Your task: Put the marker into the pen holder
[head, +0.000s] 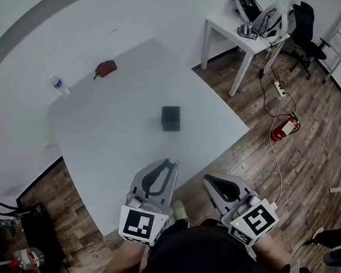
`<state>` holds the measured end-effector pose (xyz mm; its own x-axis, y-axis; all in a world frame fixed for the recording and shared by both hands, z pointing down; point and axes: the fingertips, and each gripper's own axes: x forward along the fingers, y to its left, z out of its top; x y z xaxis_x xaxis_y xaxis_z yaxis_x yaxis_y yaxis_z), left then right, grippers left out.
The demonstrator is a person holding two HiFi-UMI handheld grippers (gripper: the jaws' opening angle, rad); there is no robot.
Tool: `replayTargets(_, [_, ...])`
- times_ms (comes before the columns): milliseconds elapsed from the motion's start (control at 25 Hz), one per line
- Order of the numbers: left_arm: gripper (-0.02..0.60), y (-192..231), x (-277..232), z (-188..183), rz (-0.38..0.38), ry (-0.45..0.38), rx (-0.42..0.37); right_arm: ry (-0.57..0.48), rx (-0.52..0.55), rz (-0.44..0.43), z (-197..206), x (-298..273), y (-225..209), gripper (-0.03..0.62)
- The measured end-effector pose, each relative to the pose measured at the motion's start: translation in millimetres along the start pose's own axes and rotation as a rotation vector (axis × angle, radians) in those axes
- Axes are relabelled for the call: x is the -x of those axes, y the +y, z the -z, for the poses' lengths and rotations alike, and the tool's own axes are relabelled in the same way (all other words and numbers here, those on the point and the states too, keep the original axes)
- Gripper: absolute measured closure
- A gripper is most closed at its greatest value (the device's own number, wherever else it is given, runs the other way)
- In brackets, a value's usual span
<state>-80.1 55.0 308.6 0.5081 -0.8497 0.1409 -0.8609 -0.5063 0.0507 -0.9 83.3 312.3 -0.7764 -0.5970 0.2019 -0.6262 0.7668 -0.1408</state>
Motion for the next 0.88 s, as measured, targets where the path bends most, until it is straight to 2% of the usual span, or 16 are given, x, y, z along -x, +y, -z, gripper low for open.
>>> replayTargets(200, [0.517, 29.7, -21.6, 1.1, -0.010, 0.002, -0.014, 0.012, -0.007, 0.018, -1.4, -19.7, -11.6, 0.577])
replayTargets(440, [0.517, 43.9, -56.8, 8.6, -0.017, 0.034, -0.016, 0.013, -0.031, 0.029, -5.4, -28.9, -38.8, 0.577])
replayTargets(880, [0.517, 89.4, -139.2, 29.6, -0.114, 0.097, -0.060, 0.033, -0.053, -0.063, -18.9, -76.0, -110.5, 0.577])
